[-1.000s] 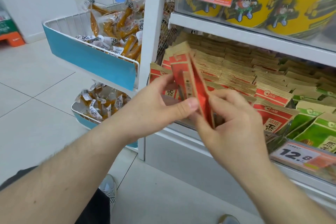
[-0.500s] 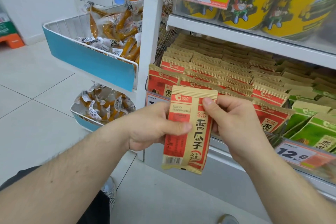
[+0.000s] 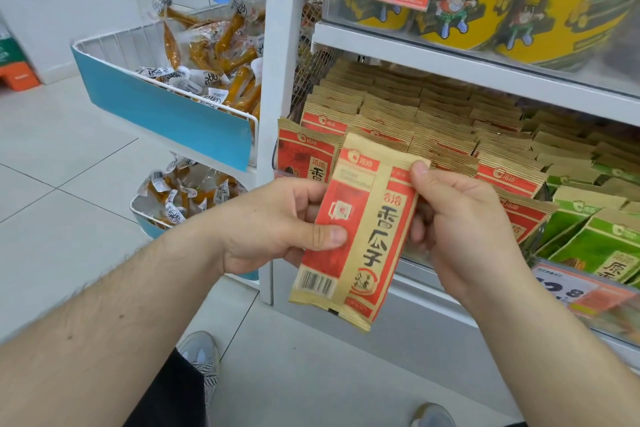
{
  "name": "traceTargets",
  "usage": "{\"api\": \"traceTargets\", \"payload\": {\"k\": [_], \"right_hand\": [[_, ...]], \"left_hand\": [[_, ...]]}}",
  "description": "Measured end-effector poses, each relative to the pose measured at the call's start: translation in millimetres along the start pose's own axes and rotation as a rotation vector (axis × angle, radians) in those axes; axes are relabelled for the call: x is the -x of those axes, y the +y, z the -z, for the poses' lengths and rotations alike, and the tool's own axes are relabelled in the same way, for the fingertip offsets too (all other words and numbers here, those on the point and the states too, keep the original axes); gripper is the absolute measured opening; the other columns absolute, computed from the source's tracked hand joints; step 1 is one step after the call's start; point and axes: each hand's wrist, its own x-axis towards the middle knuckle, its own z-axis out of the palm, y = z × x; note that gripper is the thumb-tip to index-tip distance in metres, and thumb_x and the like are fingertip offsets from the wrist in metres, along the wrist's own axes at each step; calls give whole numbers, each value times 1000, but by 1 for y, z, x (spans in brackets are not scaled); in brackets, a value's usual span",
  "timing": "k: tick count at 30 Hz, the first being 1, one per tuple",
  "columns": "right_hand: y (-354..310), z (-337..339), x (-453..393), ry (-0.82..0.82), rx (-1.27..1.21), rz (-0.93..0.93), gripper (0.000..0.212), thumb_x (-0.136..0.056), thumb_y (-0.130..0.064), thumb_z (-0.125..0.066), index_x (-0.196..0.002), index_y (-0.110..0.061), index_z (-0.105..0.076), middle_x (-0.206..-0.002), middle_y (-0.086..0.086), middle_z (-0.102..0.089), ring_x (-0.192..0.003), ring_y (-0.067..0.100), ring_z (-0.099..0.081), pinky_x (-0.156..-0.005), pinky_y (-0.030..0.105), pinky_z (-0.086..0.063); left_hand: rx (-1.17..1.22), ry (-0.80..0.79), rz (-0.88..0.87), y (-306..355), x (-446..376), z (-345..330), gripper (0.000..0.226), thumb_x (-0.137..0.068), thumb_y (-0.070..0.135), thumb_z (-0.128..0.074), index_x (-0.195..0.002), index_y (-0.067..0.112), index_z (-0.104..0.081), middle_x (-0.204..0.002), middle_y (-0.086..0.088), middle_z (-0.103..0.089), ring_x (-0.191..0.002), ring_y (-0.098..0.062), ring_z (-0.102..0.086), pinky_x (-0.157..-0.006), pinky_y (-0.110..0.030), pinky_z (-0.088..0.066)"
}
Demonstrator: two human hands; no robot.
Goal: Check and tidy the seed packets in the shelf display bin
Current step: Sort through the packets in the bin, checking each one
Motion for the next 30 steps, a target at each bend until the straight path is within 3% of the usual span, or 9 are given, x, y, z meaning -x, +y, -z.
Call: {"api": "traceTargets", "payload": {"k": [2,7,11,17,20,23,26,28,30], "right_hand": [[-2,2,-1,-30,-47,-31,41,-98,-32,-52,-69,-7,-65,-55,9,-57,-43,14,-40,-42,23,-33],[-3,5,2,-289,101,-81,36,-80,-37,-69,-88,-2,-72,-77,13,-72,-61,22,-59,-55,32,-46],[-4,3,6,-366,38,-99,40,-76,-31,-63,-90,6,-69,-76,20,-70,-55,25,-58,-42,26,-45],[-5,3,7,-393,19,-76,33,-76,-29,-62,-86,1,-73,-75,19,-71,-54,22,-61,-42,24,-46],[-5,1,6,-373,-3,-84,27,-79,-28,-59,-84,-7,-76,-76,15,-71,-58,23,-61,-46,26,-45],[-1,-6,6,-363,-321,-279,30,-84,-25,-51,-95,-12,-76,-78,8,-71,-60,21,-62,-51,25,-44],[8,-21,11,-478,-642,-505,36,-81,-21,-52,-111,-6,-63,-73,9,-61,-46,16,-50,-46,23,-37],[17,-27,14,-570,-725,-545,28,-69,-18,-59,-93,-6,-65,-69,10,-58,-43,16,-40,-47,24,-32],[22,-30,14,-603,-718,-569,23,-66,-21,-61,-81,-6,-70,-72,11,-60,-47,17,-43,-50,26,-34]], "left_hand": [[15,-26,2,-1,2,1,36,-77,12,-74,-112,14,-68,-113,-16,-71,-99,-30,-71,-82,-47,-58],[222,130,-81,4,-2,-2,40,-79,17,-71,-118,10,-64,-114,-16,-71,-94,-28,-72,-65,-37,-61],[326,135,-82,5,-4,2,50,-80,19,-63,-128,6,-59,-121,-18,-67,-103,-32,-69,-79,-43,-60],[300,120,-89,4,-3,6,52,-80,20,-63,-130,6,-57,-125,-19,-65,-108,-33,-67,-89,-47,-56],[250,147,-164,4,-3,5,64,-73,40,-76,-126,8,-60,-125,-20,-64,-109,-34,-65,-92,-50,-54],[212,178,-269,6,-4,2,84,-67,62,-58,-127,3,-57,-102,-13,-73,-93,-23,-69,-77,-39,-60],[104,247,-263,4,-6,-1,73,-72,49,-61,-129,2,-55,-98,-3,-73,-82,-16,-69,-73,-27,-54],[38,193,-232,0,-6,-6,54,-80,32,-72,-124,2,-59,-96,-5,-72,-80,-18,-69,-74,-26,-53],[127,135,-216,-1,-4,-10,37,-86,17,-67,-118,-1,-59,-87,-4,-73,-68,-14,-68,-64,-21,-52]]}}
